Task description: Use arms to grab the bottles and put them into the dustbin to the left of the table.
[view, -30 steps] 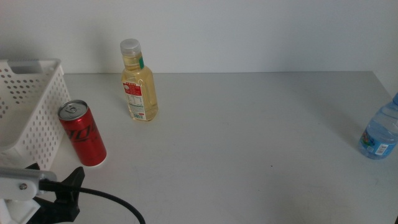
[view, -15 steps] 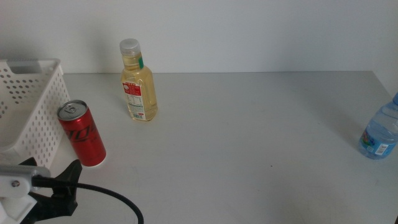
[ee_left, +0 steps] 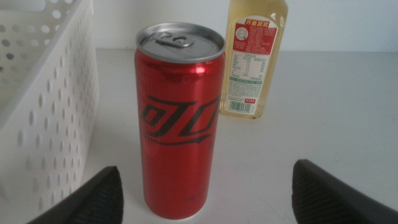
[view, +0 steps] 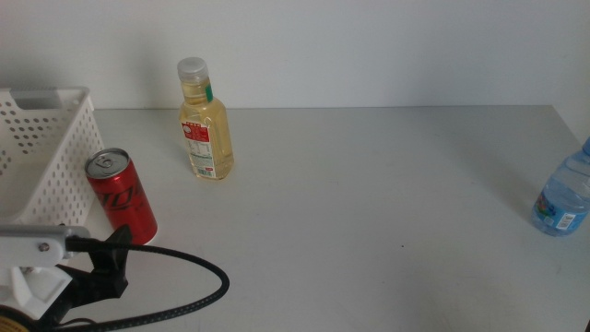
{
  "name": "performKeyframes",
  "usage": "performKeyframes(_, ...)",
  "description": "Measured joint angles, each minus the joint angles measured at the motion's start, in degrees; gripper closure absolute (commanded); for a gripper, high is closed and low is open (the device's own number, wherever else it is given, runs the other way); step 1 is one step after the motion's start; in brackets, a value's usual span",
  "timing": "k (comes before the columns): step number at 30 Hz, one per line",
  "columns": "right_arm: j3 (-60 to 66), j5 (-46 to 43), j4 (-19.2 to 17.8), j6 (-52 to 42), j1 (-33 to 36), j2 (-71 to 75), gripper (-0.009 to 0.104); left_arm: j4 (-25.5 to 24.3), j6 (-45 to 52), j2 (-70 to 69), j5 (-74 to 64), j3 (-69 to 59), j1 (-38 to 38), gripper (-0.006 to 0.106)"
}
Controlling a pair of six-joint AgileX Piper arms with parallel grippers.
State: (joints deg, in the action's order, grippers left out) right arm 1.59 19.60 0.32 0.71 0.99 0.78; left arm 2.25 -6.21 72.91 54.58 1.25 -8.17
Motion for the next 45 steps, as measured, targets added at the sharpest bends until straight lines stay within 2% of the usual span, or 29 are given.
performKeyframes(18,0.00,0.00,0.00,0.00,0.00,0.00,0.001,0.41,1.20,15.96,1.60,9.82,0.00,0.007)
performKeyframes(30,0.00,0.00,0.00,0.00,0.00,0.00,0.001,1.34,3.06,21.85,2.00,14.63,0.43,0.007)
performKeyframes(39,0.00,0.00,0.00,0.00,0.00,0.00,0.001,-2.25,2.72,25.53,3.89,16.72,3.51,0.007)
performKeyframes(45,0.00,0.00,0.00,0.00,0.00,0.00,0.001,-2.80,2.45,28.98,5.42,19.15,3.63,0.007)
